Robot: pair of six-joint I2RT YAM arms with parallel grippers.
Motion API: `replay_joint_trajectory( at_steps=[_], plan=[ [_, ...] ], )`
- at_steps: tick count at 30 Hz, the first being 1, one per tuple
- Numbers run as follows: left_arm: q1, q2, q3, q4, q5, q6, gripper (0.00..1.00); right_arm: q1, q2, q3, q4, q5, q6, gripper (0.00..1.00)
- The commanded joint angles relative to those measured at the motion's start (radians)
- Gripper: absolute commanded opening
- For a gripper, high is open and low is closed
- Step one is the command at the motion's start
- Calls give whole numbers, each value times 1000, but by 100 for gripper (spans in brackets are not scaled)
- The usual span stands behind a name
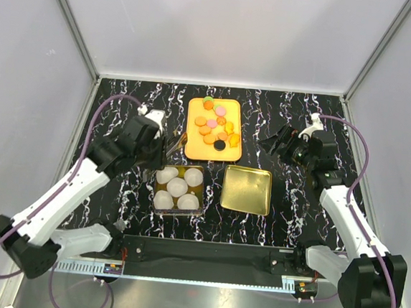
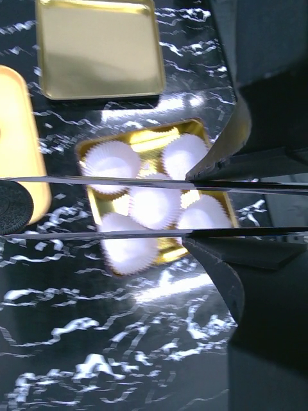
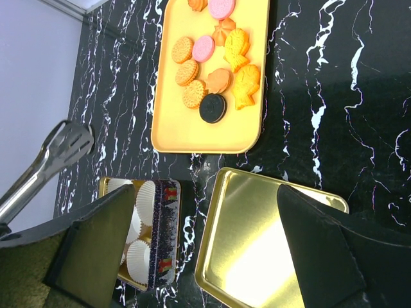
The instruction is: Pack the cookies
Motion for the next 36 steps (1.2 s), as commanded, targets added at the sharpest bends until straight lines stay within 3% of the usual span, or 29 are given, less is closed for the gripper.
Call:
replay_joint_trajectory(
  at_steps=[1,18,36],
  plan=[
    [-5,-84,-46,-25,2,-46,37,1,4,3,42,-23,2,100],
    [-5,-259,-272,-59,21,-130,37,1,7,-2,49,-30,5,100],
    [-5,-325,-283,-101,30,-127,37,1,15,-3,53,-32,8,100]
  ],
)
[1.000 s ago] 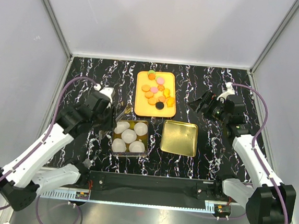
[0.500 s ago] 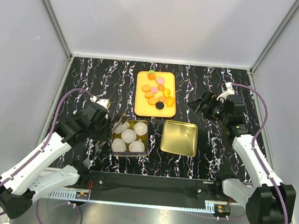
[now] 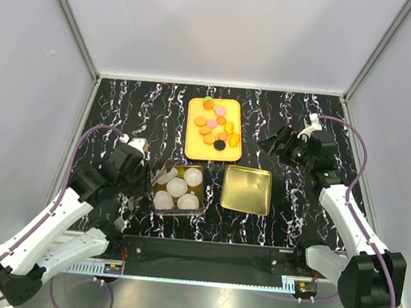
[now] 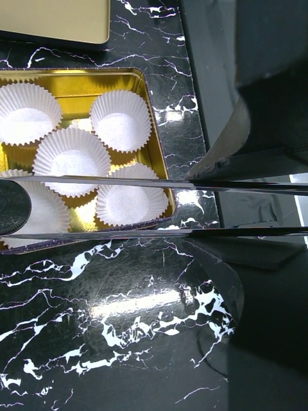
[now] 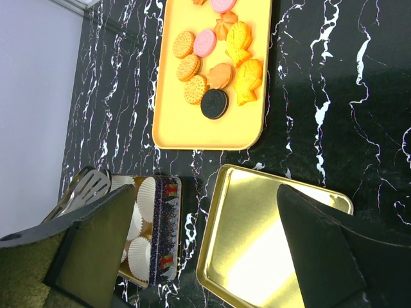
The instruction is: Pack the cookies
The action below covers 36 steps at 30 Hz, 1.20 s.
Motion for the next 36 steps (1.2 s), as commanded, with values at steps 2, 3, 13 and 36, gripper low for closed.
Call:
replay_joint_trajectory(
  at_steps=[2,3,13,36],
  plan=[
    [-4,-22,3,12,11,-1,37,1,-3,1,45,-14,1,100],
    [-4,-20,2,9,14,-1,37,1,-5,3,44,-12,1,100],
    [-4,-29,2,4,32,2,37,1,-3,3,42,-14,-1,100],
    [-4,-40,-6,-5,29,2,43,1,-6,4,41,-17,-1,100]
  ],
)
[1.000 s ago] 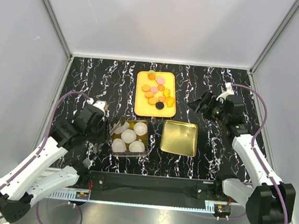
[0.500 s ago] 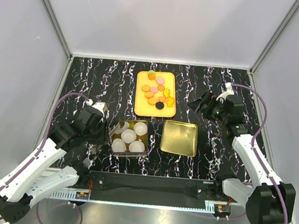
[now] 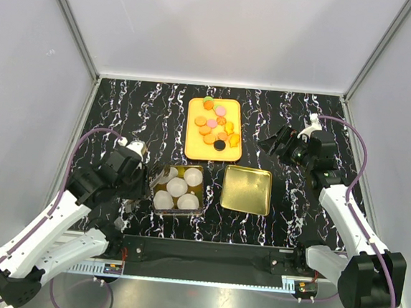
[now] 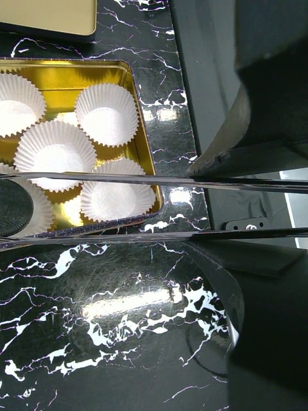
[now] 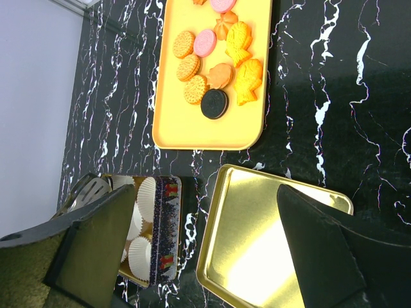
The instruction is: Pack the cookies
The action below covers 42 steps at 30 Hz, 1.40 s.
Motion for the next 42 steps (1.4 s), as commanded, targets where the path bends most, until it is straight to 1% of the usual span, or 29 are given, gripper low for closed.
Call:
replay_joint_trajectory(
  at_steps=[1,2,9,15,23,26,30,31,34,35,37,38,42],
  plan=[
    [-4,-10,3,38,18,1,43,1,-3,4,41,-17,-2,100],
    [-4,-8,3,40,20,3,45,1,-6,6,39,-18,0,100],
    [-4,1,11,43,21,5,49,1,-3,6,41,-20,1,100],
    [-4,10,39,38,33,12,48,1,-5,6,45,-23,4,100],
    [-6,76,255,26,62,32,45,1,-2,6,42,-21,1,100],
    [-6,145,295,58,62,50,45,1,-2,6,41,-20,0,100],
    [-6,269,348,157,52,86,45,1,1,6,41,-18,0,100],
    [-6,335,362,173,50,103,46,-1,1,6,39,-20,0,100],
    [-6,435,428,234,53,136,49,1,0,6,38,-20,-2,100],
    [-6,501,445,247,43,144,49,1,0,6,38,-20,0,100],
    [-4,575,502,270,29,156,50,1,0,6,39,-20,0,100],
    [-4,646,520,276,23,167,50,1,3,6,38,-20,0,100],
    [-3,788,600,316,24,173,50,1,1,6,39,-20,-2,100]
  ],
)
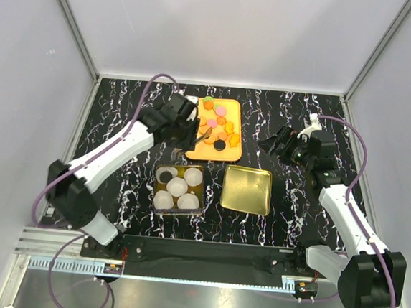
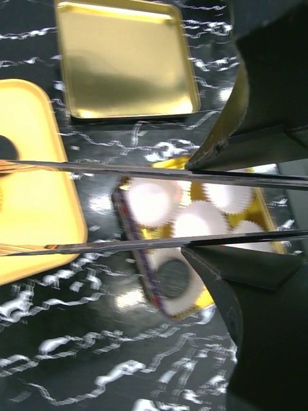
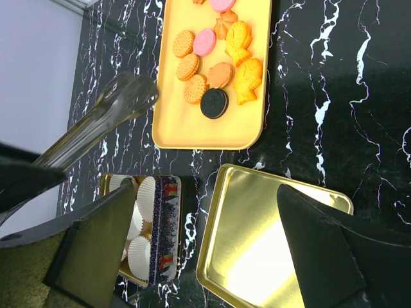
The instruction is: Pack the cookies
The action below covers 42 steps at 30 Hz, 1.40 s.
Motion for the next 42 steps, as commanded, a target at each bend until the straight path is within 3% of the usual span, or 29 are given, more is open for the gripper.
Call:
replay_joint_trajectory(
  at_steps=[1,10,42],
  plan=[
    [-1,88,114,89,-9,34,50,1,-5,6,38,-17,-2,100],
    [23,262,222,88,-40,29,50,1,-3,6,39,-28,-2,100],
    [65,366,214,137,2,13,50,1,3,7,42,-48,-2,100]
  ],
)
